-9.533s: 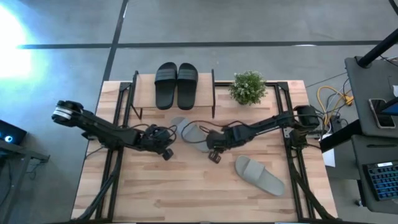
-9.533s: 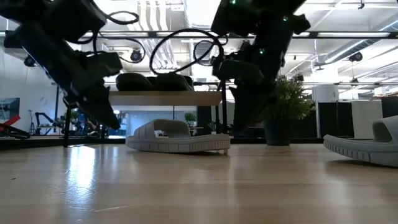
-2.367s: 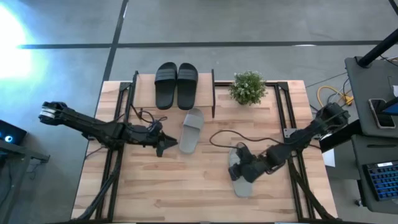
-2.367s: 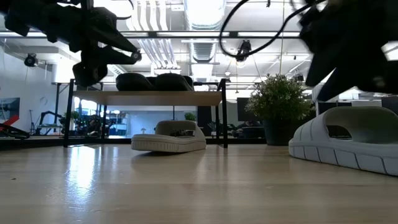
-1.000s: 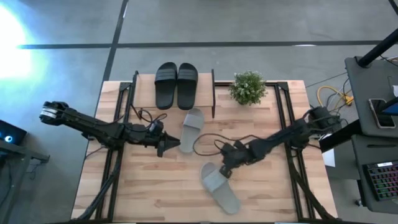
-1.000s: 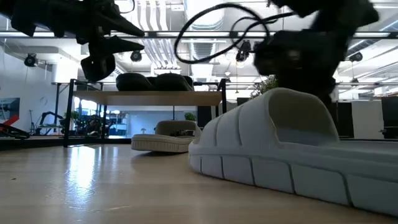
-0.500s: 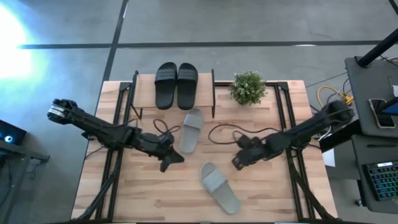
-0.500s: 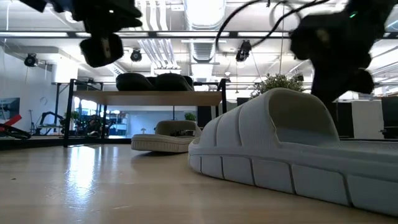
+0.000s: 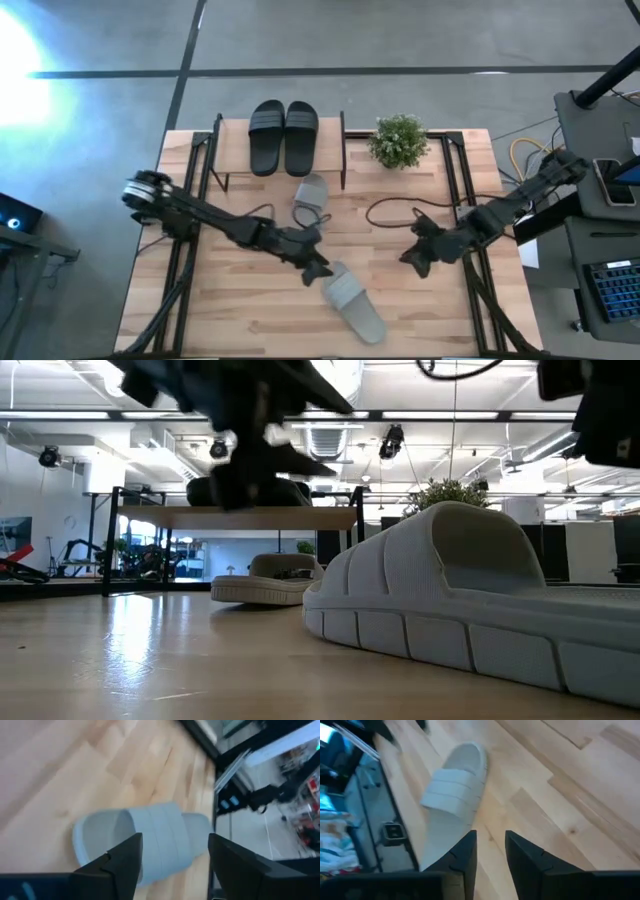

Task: Pick and place slides into the shelf
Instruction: Put the left grey slipper under the shelf

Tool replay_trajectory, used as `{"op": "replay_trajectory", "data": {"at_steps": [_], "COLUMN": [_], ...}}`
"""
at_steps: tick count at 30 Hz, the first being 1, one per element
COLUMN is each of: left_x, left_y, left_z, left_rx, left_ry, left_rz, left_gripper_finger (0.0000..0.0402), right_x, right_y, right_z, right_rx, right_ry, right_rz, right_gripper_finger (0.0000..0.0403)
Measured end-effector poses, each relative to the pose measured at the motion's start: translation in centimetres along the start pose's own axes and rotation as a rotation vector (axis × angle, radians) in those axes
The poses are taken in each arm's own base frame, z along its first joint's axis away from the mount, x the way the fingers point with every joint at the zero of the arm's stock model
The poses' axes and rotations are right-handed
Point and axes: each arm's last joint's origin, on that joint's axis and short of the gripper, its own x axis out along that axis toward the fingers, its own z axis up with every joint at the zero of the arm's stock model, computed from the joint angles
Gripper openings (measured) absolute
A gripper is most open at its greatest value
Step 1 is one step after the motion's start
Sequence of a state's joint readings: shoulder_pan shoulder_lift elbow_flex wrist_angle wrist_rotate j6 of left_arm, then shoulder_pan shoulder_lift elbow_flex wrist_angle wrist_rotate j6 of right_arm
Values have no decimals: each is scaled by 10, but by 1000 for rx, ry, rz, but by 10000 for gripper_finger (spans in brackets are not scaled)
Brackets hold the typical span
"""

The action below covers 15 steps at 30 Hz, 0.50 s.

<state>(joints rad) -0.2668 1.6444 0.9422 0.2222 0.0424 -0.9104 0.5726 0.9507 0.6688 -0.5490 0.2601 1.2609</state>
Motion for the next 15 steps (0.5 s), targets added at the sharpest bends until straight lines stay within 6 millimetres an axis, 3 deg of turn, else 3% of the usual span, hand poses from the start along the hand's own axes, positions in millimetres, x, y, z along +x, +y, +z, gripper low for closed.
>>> {"op": "replay_trajectory", "data": {"at_steps": [7, 15], "left_x": [49, 61], "left_y": [14, 13], "left_z": [-4, 1], "left_rx": [-130, -127], "left_ry": [211, 216], "left_rz": [-44, -63], "left_gripper_finger": [215, 215], "right_x": [-14, -7], "right_y": [1, 3], "right_z": [-4, -7], "right_rx": [-5, -21], "right_ry": [-50, -50], "right_rz": [57, 26], "right_gripper_finger": [102, 98]}}
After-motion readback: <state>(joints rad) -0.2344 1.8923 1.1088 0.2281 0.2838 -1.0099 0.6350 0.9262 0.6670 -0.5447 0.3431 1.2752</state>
